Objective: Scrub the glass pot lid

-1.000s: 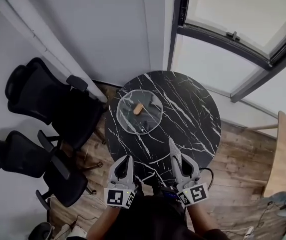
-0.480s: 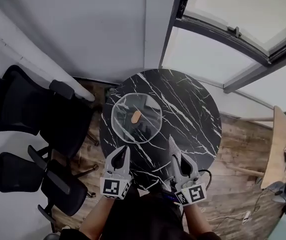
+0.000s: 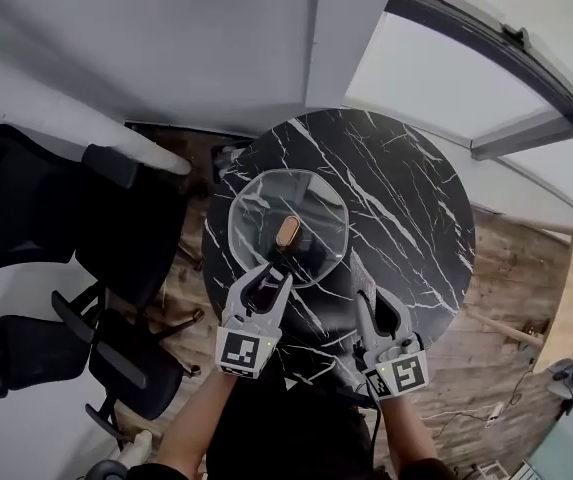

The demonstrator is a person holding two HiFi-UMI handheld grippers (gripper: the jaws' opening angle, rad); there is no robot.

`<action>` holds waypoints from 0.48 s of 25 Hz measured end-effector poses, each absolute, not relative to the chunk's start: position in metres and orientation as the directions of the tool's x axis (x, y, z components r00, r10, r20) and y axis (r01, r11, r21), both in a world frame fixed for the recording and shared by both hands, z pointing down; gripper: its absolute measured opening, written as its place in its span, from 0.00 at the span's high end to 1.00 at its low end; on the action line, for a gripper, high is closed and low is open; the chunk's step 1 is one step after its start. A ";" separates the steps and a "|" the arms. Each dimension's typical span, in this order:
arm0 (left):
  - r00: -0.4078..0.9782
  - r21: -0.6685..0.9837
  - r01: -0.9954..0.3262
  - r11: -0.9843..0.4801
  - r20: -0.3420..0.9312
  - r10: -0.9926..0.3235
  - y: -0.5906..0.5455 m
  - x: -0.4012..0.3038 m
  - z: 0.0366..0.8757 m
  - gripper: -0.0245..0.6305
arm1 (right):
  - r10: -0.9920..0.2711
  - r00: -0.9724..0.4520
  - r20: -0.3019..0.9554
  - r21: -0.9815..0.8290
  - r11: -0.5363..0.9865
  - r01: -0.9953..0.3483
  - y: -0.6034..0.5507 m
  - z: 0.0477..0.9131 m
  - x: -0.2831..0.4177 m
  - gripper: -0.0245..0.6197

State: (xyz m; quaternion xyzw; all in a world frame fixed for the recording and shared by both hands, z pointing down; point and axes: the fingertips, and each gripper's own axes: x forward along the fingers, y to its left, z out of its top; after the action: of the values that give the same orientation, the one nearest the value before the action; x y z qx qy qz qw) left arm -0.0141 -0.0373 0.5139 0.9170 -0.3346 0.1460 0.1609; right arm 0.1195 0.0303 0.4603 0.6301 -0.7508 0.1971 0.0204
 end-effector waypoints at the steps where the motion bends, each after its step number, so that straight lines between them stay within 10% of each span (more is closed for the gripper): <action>1: 0.737 0.205 -0.654 -0.728 0.389 -0.553 -0.040 -0.011 0.525 0.74 | -0.935 -0.208 0.287 -0.271 0.129 -0.954 0.026 0.468 0.120 0.84; 12: 0.682 0.222 -0.674 -0.705 0.556 -0.476 -0.082 0.007 0.627 0.61 | -0.918 -0.179 0.354 -0.216 0.106 -0.971 -0.013 0.526 0.149 0.84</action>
State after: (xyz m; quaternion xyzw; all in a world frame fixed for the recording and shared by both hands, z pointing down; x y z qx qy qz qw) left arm 0.0074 -0.0822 0.6273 0.8927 -0.3220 0.2357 0.2094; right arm 0.1487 -0.0133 0.5263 0.6374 -0.7407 0.2022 0.0652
